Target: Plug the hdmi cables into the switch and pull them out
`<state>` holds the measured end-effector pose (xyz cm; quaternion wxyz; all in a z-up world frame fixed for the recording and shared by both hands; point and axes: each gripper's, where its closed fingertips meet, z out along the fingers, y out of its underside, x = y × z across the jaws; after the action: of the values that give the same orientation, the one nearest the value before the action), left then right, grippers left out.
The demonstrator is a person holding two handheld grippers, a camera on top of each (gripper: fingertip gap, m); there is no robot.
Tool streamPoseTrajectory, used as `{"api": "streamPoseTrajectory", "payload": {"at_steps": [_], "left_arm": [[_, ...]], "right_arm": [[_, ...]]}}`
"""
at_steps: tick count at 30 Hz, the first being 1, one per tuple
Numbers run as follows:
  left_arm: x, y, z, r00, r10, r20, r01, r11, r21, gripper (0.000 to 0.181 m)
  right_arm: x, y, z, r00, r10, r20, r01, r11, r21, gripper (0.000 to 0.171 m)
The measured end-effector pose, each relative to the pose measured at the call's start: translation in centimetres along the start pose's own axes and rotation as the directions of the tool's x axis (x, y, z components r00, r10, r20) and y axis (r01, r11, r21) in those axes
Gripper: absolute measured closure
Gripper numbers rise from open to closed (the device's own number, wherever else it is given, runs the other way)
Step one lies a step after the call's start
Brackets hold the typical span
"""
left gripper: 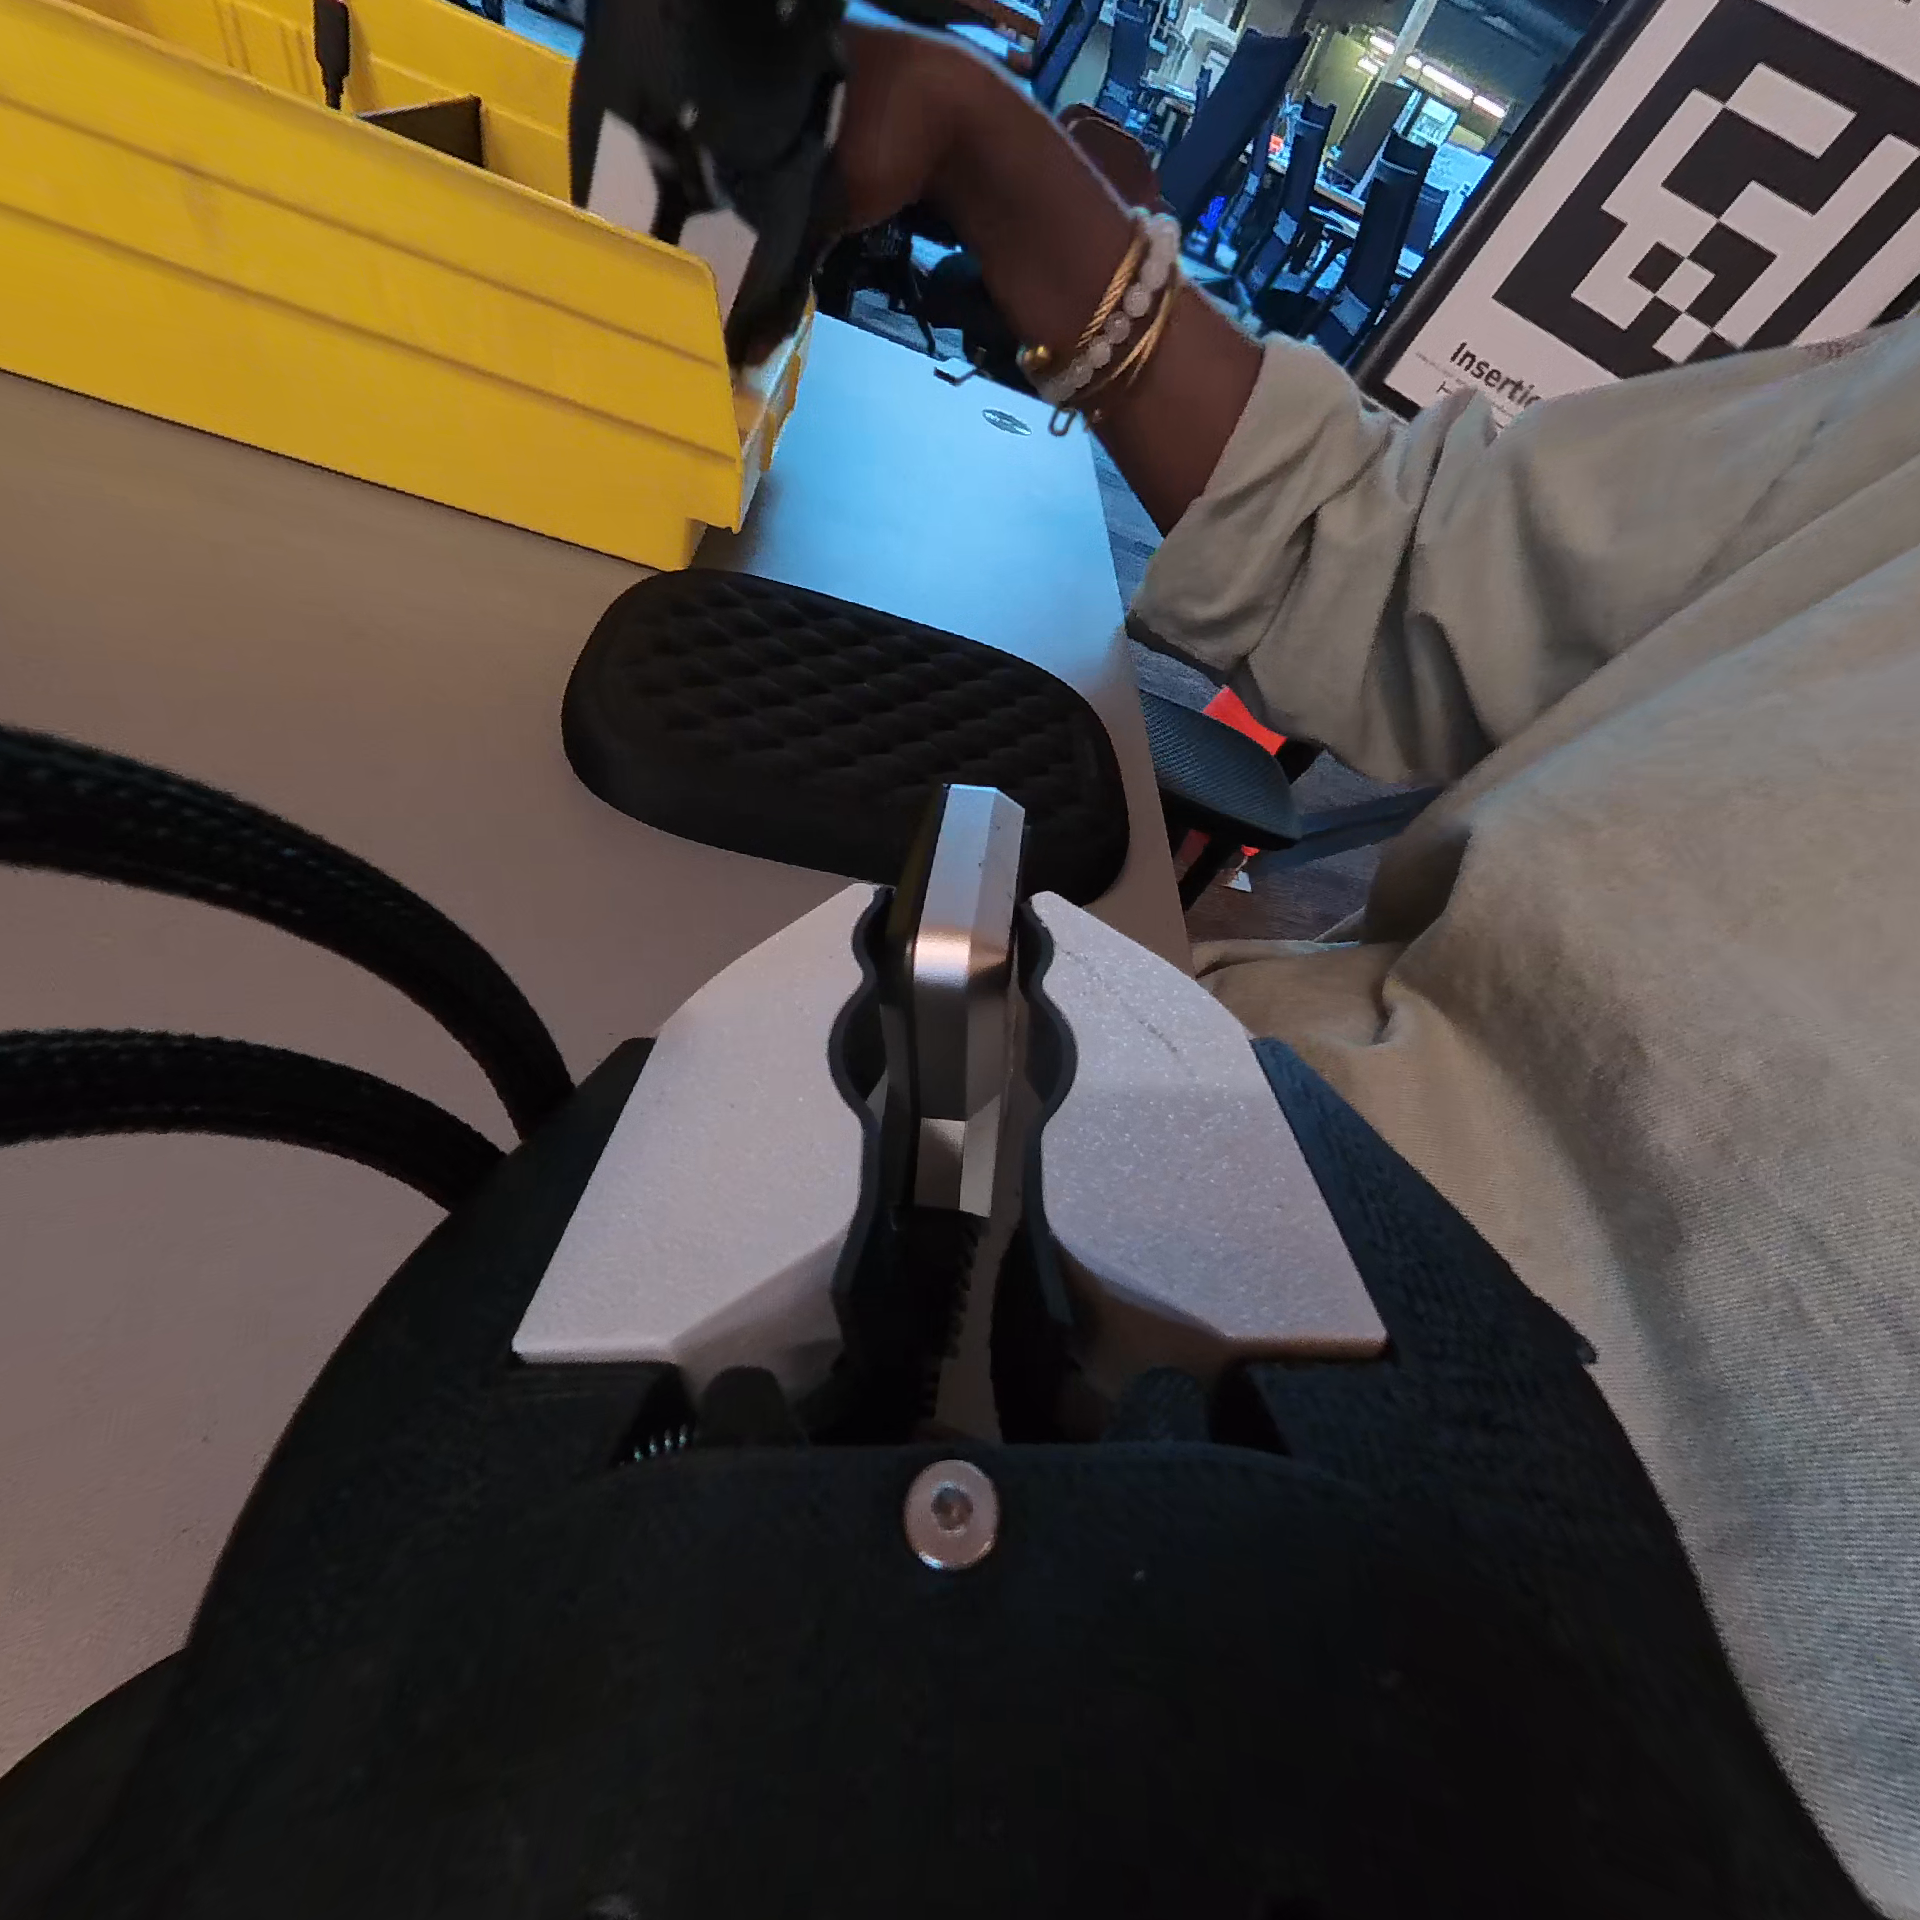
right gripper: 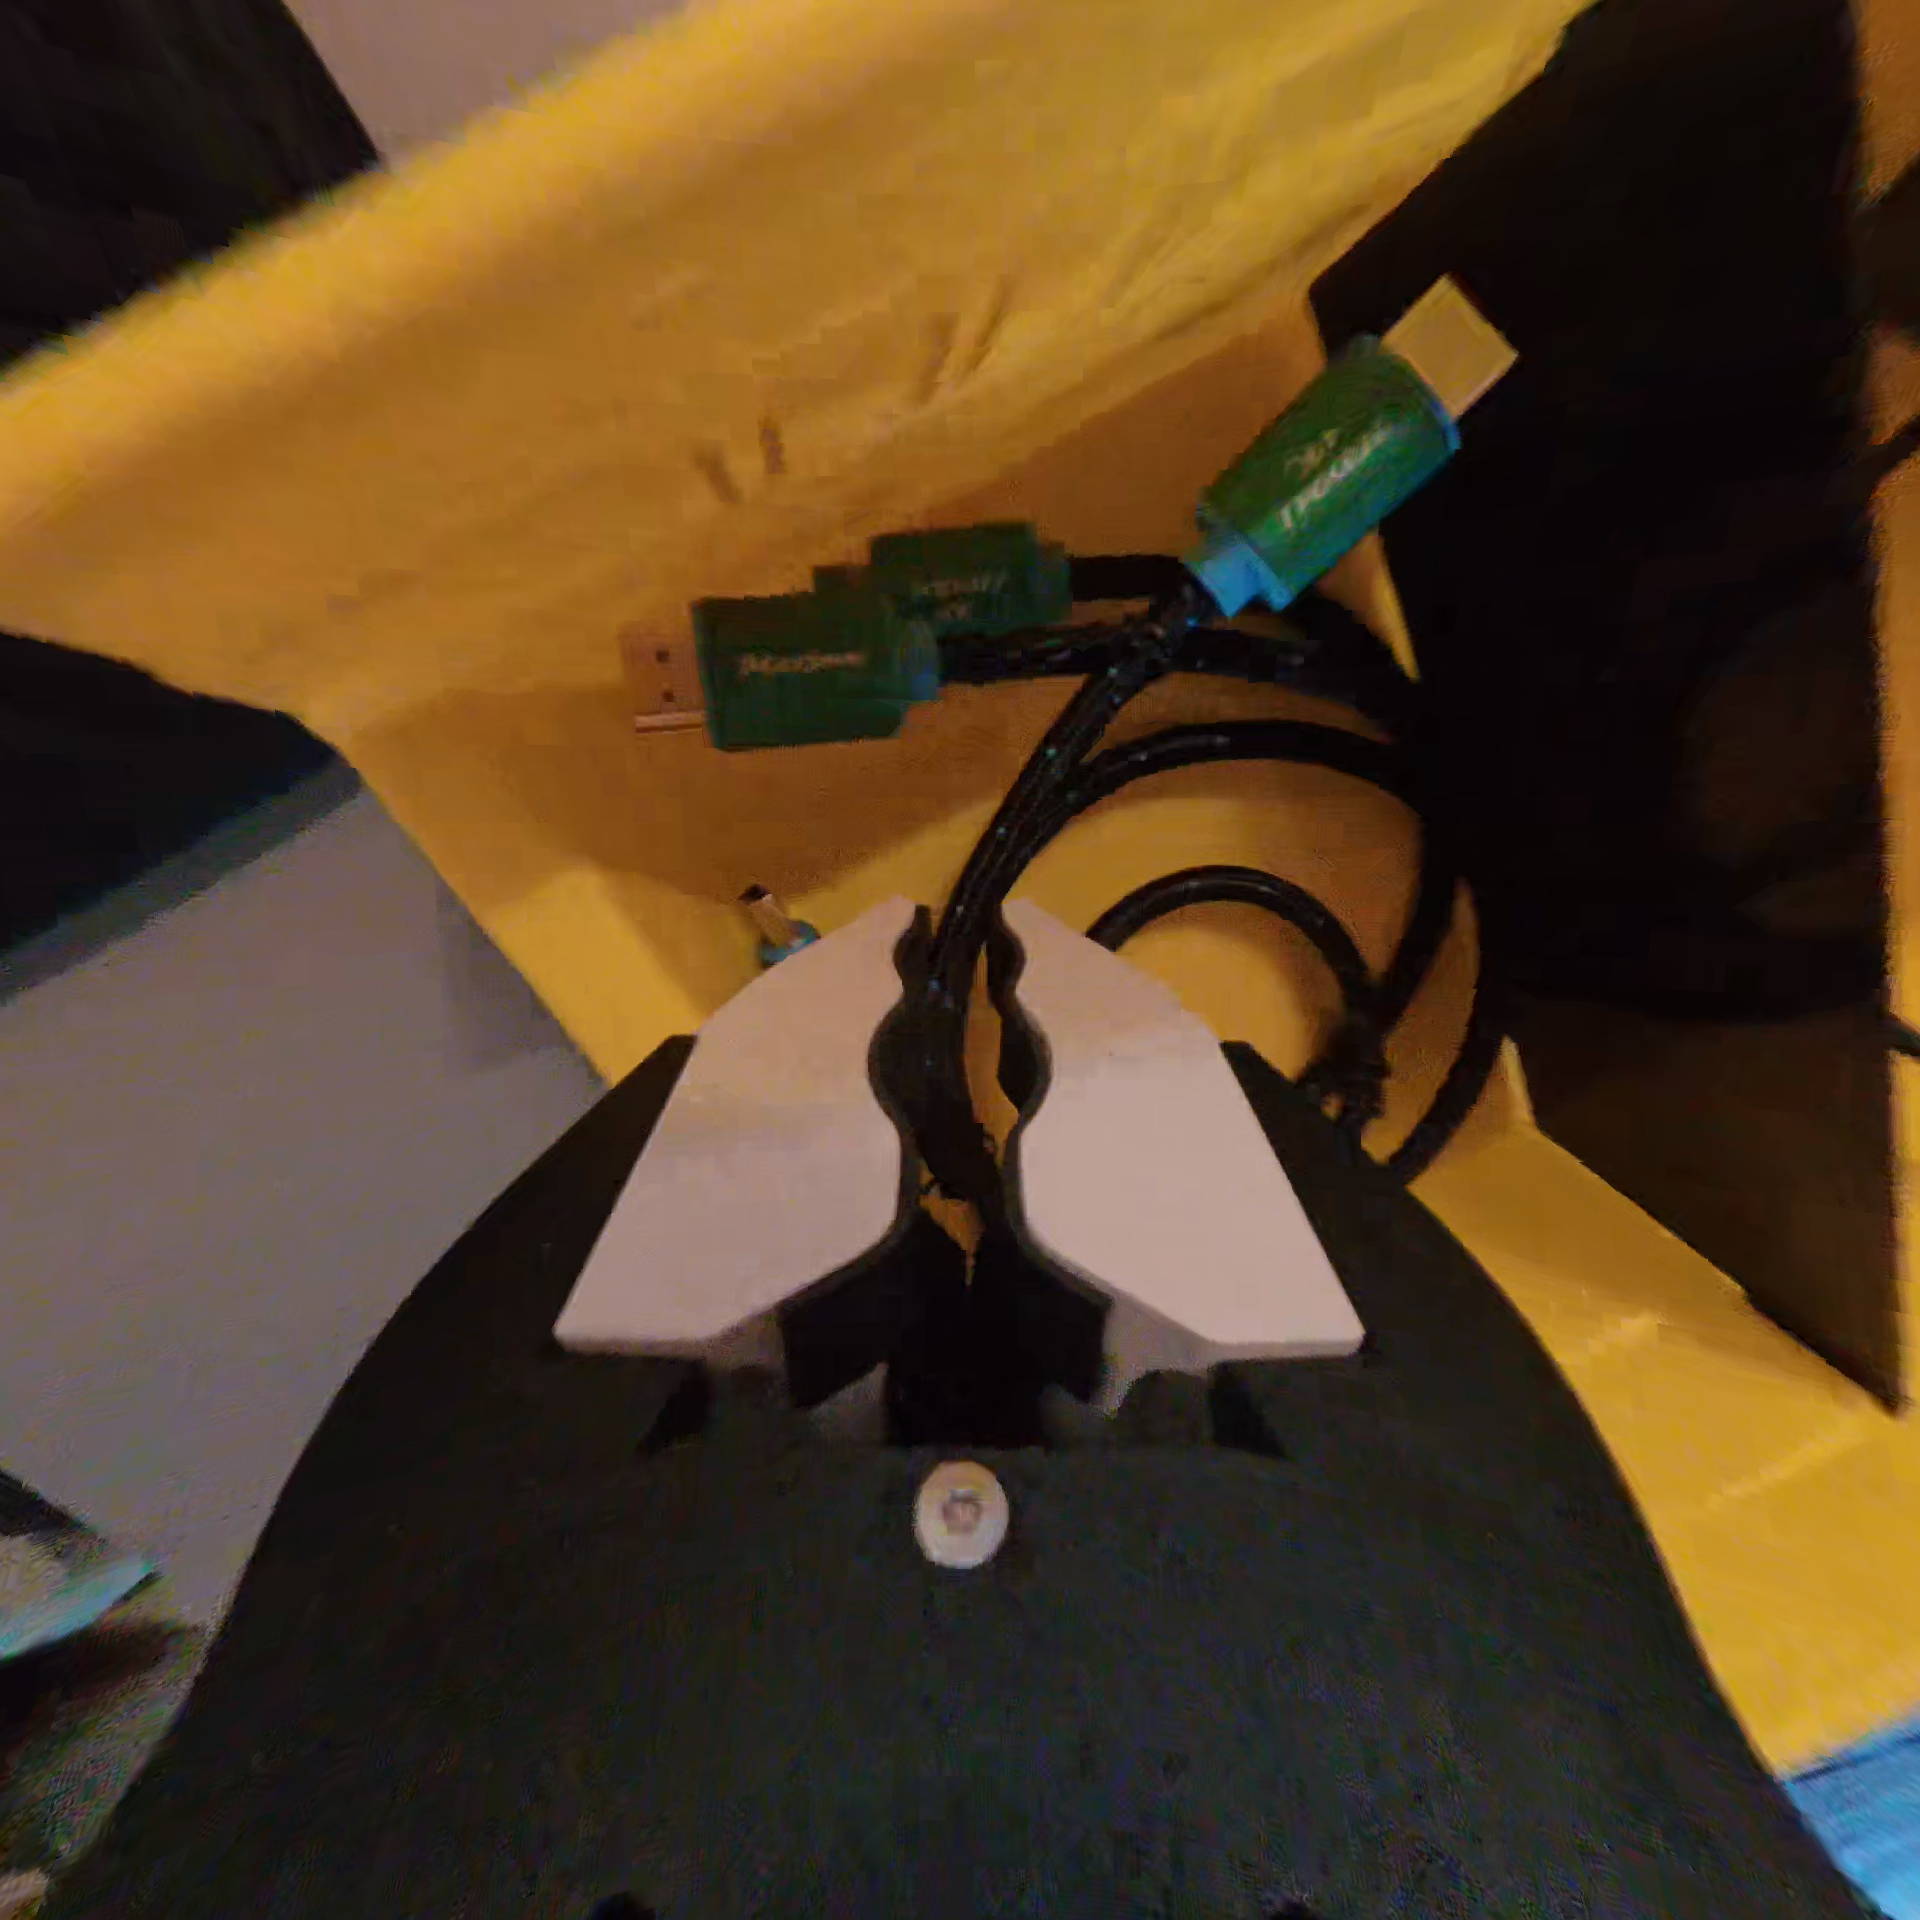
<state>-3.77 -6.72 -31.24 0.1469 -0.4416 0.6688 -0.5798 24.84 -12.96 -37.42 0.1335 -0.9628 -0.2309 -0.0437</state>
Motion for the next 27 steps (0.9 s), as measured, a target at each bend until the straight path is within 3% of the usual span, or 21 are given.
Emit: {"api": "streamPoseTrajectory", "payload": {"at_steps": [1, 4, 9, 12, 14, 16, 19, 22, 25, 27], "left_arm": [[0.0, 0.0, 0.0, 1.0, 0.002, 0.002, -0.002, 1.0, 0.0, 0.159], [0.0, 0.0, 0.0, 1.0, 0.0, 0.0, 0.0, 1.0, 0.0, 0.159], [0.0, 0.0, 0.0, 1.0, 0.005, -0.001, -0.005, 1.0, -0.001, 0.159], [0.1, 0.0, 0.0, 1.0, 0.022, 0.004, -0.022, 1.0, 0.0, 0.159], [0.2, 0.0, 0.0, 0.999, 0.036, 0.01, -0.036, 0.999, 0.001, 0.159], [0.3, -0.2, -0.1, 0.998, 0.054, 0.012, -0.054, 0.998, 0.011, 0.159], [0.9, -1.2, -0.8, 0.996, 0.092, 0.013, -0.092, 0.992, 0.081, 0.159], [1.8, -2.2, -1.3, 0.994, 0.107, -0.002, -0.105, 0.983, 0.147, 0.159], [2.8, -3.0, -1.4, 0.991, 0.134, -0.011, -0.129, 0.974, 0.185, 0.159], [3.1, -4.0, -1.8, 0.987, 0.158, 0.036, -0.162, 0.962, 0.22, 0.156]], "right_arm": [[0.2, 0.4, 0.9, 0.999, 0.038, 0.032, -0.037, 0.999, -0.03, 0.161], [0.4, -0.8, 0.1, 0.991, 0.102, 0.084, -0.108, 0.992, 0.072, 0.16], [2.3, -3.9, -6.0, 0.97, 0.224, -0.095, -0.17, 0.903, 0.394, 0.122], [-0.4, -8.5, -11.9, 0.962, 0.236, -0.135, -0.084, 0.73, 0.678, 0.117], [-6.6, -12.6, -14.5, 0.996, 0.081, -0.04, -0.014, 0.575, 0.818, 0.117], [-13.6, -15.8, -13.7, 0.989, -0.107, 0.107, -0.036, 0.524, 0.851, 0.115], [-20.6, -18.2, -8.1, 0.944, -0.246, 0.22, -0.018, 0.627, 0.779, 0.108], [-23.2, -20.2, -4.9, 0.935, -0.285, 0.212, 0.02, 0.639, 0.769, 0.114], [-24.6, -21.5, -4.9, 0.915, -0.376, 0.145, 0.111, 0.582, 0.805, 0.145], [-23.9, -21.8, -5.8, 0.927, -0.37, 0.061, 0.167, 0.553, 0.816, 0.147]]}}
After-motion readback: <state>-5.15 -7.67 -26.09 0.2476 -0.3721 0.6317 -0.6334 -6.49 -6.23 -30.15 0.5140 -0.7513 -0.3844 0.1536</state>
